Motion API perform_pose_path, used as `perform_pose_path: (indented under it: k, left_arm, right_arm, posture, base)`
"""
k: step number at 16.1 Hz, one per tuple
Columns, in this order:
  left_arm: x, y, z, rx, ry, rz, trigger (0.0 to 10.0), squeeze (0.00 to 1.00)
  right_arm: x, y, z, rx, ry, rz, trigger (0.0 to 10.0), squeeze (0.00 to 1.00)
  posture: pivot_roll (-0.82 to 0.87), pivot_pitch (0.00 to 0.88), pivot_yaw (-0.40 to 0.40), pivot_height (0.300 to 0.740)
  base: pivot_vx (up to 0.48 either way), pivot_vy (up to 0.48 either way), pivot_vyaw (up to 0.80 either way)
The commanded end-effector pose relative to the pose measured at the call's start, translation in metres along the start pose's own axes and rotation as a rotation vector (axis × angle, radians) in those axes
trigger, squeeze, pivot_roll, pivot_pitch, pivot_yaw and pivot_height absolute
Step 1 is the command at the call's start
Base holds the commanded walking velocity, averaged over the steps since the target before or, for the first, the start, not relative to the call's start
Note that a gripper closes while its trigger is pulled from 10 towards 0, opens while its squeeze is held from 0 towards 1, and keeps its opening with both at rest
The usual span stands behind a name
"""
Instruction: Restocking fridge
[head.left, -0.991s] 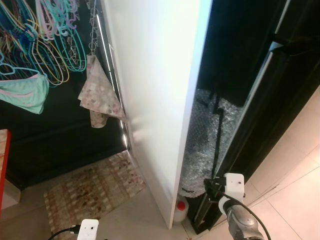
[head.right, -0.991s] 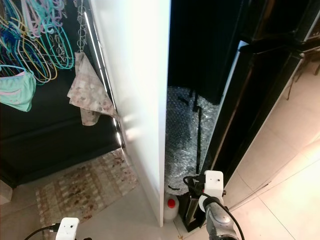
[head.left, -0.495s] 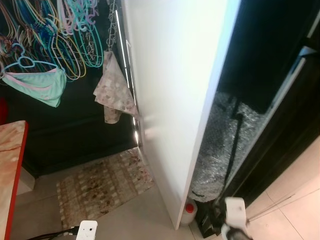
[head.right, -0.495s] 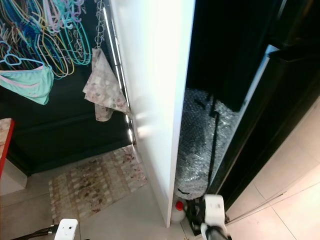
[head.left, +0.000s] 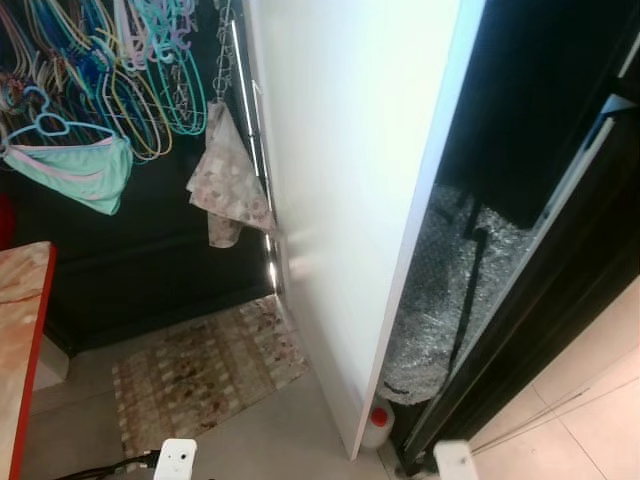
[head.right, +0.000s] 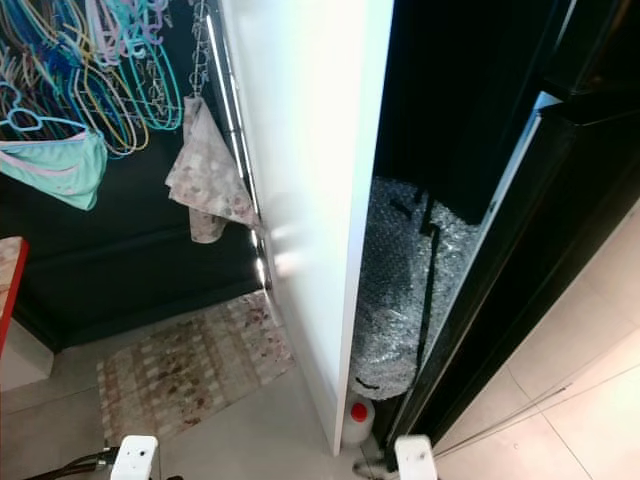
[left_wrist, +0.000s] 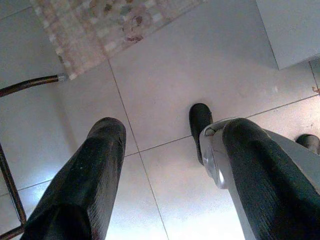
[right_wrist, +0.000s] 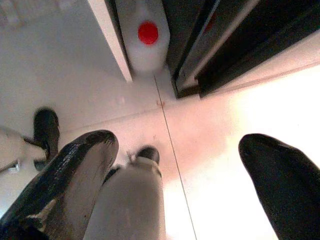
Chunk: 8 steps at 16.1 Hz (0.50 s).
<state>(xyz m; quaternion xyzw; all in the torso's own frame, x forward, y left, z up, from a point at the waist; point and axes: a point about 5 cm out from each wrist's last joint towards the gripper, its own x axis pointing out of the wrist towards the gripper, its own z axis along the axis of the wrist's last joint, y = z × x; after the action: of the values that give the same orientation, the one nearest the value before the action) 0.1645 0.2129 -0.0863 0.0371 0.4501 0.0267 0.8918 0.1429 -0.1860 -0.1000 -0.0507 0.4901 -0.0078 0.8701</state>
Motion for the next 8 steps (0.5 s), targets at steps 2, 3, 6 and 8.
perform_pose_path:
  k: [2, 3, 6, 8]
  left_arm:
    - [-0.0007, 0.0028, -0.0034, -0.001, 0.017, 0.01, 10.0, 0.0]
    - [-0.0006, 0.0029, -0.0031, 0.004, 0.019, 0.009, 10.0, 0.0]
    - [-0.0004, 0.0039, -0.002, 0.009, 0.019, 0.007, 10.0, 0.0]
    - [-0.0007, 0.0066, -0.0023, 0.009, 0.021, 0.008, 10.0, 0.0]
  right_arm:
    - [0.0014, -0.0011, 0.0109, 0.114, -0.055, -0.01, 10.0, 0.0]
    - [0.0018, -0.0018, 0.0141, 0.14, -0.069, -0.017, 10.0, 0.0]
    - [0.002, -0.0028, 0.0135, 0.19, -0.059, -0.044, 10.0, 0.0]
    - [0.0015, -0.0009, 0.0104, 0.181, -0.05, -0.034, 10.0, 0.0]
  posture:
    - [0.02, 0.0, 0.021, 0.74]
    - [0.01, 0.0, 0.025, 0.74]
    - [0.0, 0.0, 0.036, 0.74]
    - [0.0, 0.0, 0.038, 0.74]
  base:
    - [0.0, 0.0, 0.0]
    - [0.0, 0.0, 0.0]
    - [0.0, 0.0, 0.0]
    - [0.0, 0.0, 0.0]
